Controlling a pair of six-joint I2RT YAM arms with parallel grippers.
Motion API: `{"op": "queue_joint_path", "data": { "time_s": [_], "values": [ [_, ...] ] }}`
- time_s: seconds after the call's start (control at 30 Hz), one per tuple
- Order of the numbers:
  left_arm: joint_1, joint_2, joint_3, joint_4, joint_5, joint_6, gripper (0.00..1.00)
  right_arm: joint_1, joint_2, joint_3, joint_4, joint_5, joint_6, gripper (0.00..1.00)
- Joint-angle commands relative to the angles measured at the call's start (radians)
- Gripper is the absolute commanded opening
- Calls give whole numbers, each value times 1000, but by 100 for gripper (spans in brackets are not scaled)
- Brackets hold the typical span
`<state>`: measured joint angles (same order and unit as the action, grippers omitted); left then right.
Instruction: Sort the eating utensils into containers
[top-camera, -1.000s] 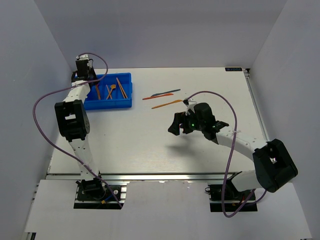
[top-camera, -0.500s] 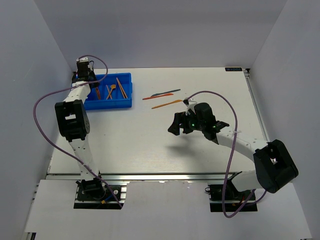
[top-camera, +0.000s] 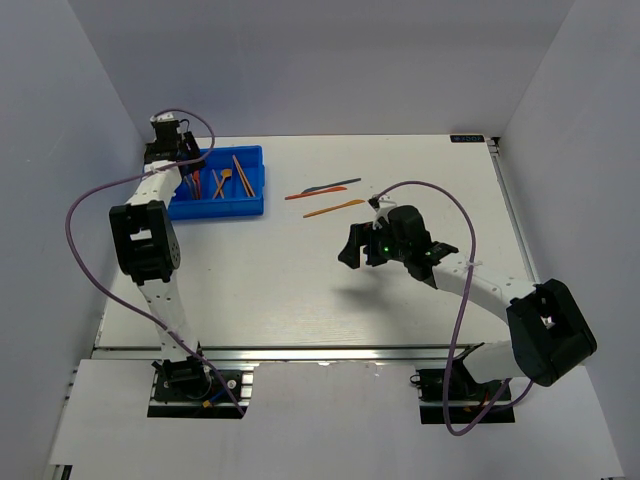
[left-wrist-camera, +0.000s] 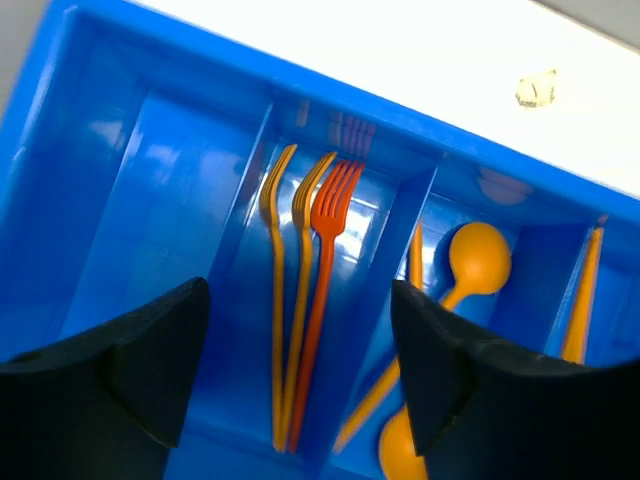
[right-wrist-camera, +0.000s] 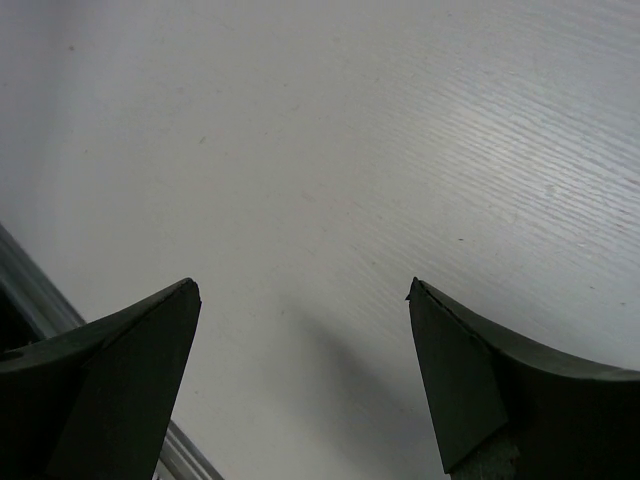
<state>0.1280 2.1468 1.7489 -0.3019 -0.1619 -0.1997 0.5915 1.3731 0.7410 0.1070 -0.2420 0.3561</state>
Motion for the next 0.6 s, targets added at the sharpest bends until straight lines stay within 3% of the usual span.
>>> {"op": "queue_joint_path", "data": {
  "time_s": [0.0,0.03,0.1,0.23,0.27,0.33,0.4,0.57],
  "values": [
    [-37,-163,76,-75,-102,-62,85,5,-14,24,-22,160,6,89],
    [-48,-183,93,-101,-163,-73,98,7,-28,34,-53,215,18,89],
    [-94,-252,113,-146,-180,-93,98,16,-51,43,-85,411,68,89],
    [-282,-306,133,-174,-138,5,98,14,-129,25,-104,552,144,89],
    [-366,-294,162,-196,-108,67,98,11,-137,21,-121,549,136,89],
    [-430,-230,190,-224,-1,130,98,-5,-158,32,-177,540,101,89],
    [-501,-165,198,-267,209,253,97,-27,-180,47,-249,477,60,89],
    [-594,-56,172,-249,315,385,96,-32,-295,38,-348,403,9,89]
  ]
}}
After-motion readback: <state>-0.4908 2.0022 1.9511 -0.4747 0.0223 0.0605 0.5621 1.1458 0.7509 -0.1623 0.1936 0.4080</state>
